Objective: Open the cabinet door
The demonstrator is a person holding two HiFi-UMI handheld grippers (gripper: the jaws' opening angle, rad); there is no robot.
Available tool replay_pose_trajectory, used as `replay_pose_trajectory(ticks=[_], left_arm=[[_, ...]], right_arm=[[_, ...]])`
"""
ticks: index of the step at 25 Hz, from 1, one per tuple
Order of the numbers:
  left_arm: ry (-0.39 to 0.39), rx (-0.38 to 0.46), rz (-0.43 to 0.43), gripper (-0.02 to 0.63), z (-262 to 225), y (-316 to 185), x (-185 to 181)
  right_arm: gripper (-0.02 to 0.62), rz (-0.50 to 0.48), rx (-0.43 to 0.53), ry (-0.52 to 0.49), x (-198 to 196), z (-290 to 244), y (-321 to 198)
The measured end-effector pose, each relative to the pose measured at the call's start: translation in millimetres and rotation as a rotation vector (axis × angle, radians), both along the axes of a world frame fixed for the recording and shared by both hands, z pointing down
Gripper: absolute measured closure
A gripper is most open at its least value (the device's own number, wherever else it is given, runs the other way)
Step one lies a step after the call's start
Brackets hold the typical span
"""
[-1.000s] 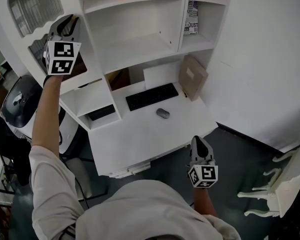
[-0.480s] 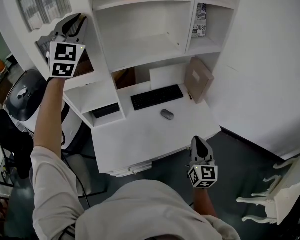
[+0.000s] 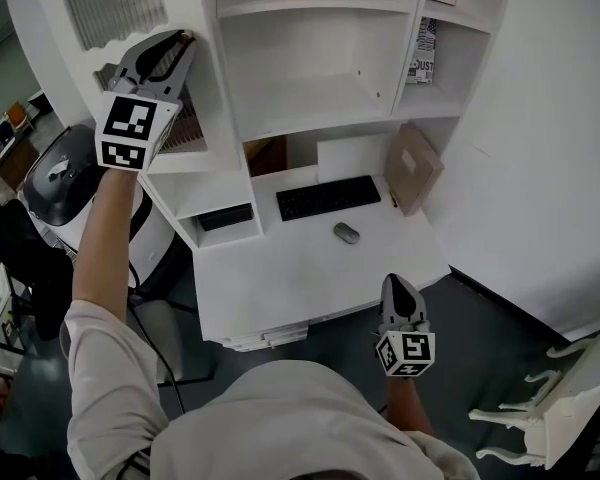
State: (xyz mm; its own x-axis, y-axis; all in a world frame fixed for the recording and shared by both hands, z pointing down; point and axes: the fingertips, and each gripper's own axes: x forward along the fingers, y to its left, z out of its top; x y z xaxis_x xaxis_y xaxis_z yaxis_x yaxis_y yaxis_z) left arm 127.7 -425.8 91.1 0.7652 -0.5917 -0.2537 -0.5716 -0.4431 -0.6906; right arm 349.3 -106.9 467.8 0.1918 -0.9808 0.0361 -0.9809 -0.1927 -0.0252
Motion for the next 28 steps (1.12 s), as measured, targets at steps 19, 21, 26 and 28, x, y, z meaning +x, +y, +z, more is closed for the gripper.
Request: replay_pose_trajectory(ticks=[19,21,26,28], left_arm=[[0.052,-0.105,0.173,0.537,-1,58,-46],[0.056,-0.118,0.196,0.537,-1,66,-54],[0.066,-0.157,0.24,0.537,-3,89,-81],[0.076,-0.179,0.257,0.537,-3,97,-92]], right_arm=[[0.591,-0.12,0.004,0.01,-30,-1,-30],[0.591,-0.133,0.003,0.012,-35,-2,-34],[0.592,-0.168,-0.002,0.012,-49,-2,-40],[0.592,-0.185,-0.005,0.016,-54,-2,-43]])
